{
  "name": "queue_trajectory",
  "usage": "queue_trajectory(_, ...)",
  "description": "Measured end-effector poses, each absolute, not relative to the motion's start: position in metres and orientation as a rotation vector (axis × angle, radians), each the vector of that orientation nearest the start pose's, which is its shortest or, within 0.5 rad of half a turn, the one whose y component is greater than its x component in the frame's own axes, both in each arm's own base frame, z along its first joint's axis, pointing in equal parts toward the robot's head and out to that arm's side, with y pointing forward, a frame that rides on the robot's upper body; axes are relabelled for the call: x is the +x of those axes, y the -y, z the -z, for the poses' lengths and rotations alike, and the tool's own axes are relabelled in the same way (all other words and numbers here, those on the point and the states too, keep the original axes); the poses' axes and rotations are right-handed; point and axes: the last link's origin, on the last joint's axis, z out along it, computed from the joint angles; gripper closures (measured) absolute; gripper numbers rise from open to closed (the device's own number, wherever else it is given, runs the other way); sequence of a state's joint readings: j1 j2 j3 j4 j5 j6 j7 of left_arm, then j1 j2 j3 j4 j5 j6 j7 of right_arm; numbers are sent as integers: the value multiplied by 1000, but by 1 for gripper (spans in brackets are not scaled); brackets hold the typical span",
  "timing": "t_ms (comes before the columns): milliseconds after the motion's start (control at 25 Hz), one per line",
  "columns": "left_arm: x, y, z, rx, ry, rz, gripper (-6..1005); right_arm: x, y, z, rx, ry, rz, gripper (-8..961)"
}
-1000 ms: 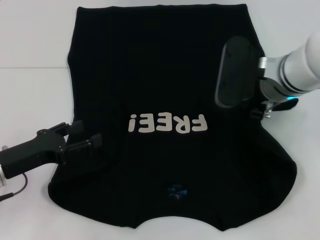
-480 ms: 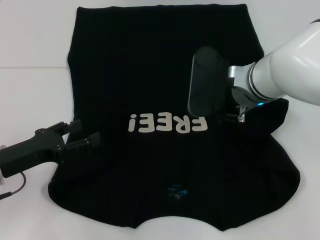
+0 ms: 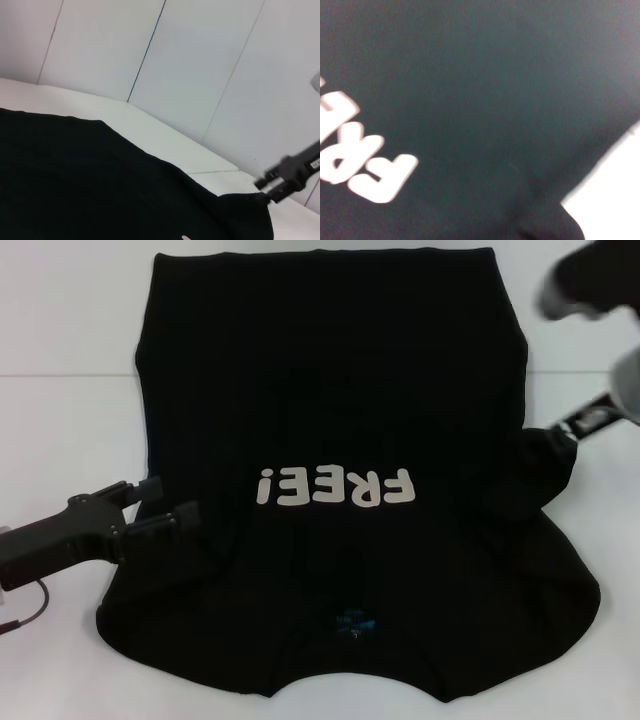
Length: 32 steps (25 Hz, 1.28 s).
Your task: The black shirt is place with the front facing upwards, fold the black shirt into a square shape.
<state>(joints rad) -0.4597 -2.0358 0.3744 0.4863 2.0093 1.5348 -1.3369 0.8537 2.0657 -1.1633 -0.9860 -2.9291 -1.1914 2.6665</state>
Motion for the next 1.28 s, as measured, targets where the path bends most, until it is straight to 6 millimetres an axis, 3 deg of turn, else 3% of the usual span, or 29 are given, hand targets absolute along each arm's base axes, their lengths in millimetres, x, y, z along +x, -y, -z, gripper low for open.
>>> queue_trajectory(200,-316,-312,-24,-2381,911,873,182,230,-439,-55,-2037,-1336,318,207)
queue_trajectory(360,-315,-313,-23,-2390,910,872,183,241,-438,-61,-2016,-1484,233,208)
queue_trajectory(960,-314,-314,-24,-2394,898,868,190,245,-449,-49,-2001,-1506,114,213)
queue_trajectory(1280,-312,-316,-24,-2398,891,870,194,243,-452,-40,-2025,-1463,73,292)
